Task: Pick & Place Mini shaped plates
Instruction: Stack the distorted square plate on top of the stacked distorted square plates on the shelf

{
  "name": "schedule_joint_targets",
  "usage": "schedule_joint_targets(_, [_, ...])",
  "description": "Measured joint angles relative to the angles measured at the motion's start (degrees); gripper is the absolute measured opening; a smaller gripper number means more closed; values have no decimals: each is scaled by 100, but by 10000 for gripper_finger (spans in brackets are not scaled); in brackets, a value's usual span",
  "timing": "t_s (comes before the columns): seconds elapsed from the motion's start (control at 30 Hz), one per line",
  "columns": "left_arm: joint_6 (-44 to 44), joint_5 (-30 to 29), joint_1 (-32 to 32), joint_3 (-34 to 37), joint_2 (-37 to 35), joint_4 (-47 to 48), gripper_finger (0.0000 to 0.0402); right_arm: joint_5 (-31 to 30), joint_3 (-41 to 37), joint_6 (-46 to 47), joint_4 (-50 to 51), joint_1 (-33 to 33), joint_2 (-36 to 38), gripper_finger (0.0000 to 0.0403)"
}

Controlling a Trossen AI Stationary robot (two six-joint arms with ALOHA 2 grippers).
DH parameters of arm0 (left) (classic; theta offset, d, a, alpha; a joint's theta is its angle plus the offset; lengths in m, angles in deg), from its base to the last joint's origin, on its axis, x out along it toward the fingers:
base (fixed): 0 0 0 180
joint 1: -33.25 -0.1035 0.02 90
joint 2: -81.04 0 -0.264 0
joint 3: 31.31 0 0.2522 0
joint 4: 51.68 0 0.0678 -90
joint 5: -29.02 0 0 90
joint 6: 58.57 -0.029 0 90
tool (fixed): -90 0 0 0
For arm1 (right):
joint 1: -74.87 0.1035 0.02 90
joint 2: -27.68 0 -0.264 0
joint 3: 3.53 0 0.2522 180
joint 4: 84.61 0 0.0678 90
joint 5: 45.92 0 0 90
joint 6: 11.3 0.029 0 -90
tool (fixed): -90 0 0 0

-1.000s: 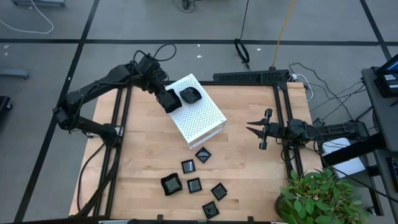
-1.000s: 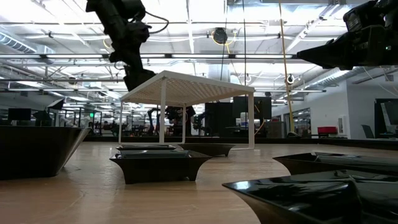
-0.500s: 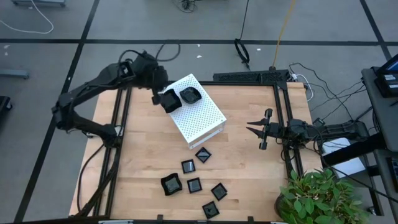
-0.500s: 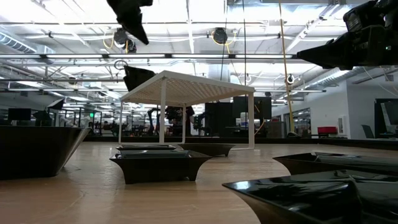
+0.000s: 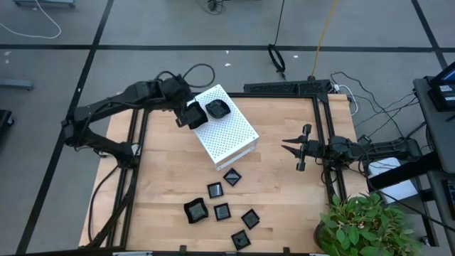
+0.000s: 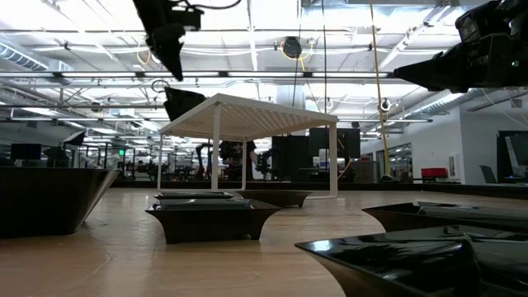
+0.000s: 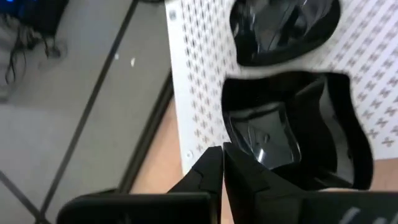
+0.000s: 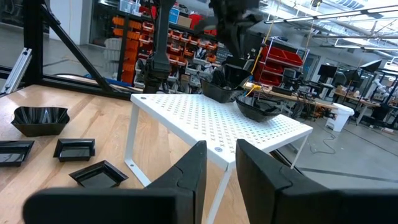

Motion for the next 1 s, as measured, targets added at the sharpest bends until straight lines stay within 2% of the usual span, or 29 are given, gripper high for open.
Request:
schedule_joint_targets(0.33, [376,10,-8,892,-4,-688,4,0,0,0,-1,-1,1,73])
schedule_joint_targets(0.63, [327,-23,32,479,-101,-637,23,0,1,-1,0,0,2,73])
schedule_joint_targets(0.77, [566,925,235,218,-214,-574,23,0,0,0,0,0,1,73])
schedule_joint_targets(0.83, [615,1775,372,146,-267,-592,23,0,-1,1,0,-1,0,73])
schedule_joint_targets(0.93, [202,3063,765,196,-391,-535,23,0,1,-1,0,0,2,73])
schedule_joint_targets(1.0, [180,3131,1284,254,-399,-573,24,0,1,0,0,0,1,73])
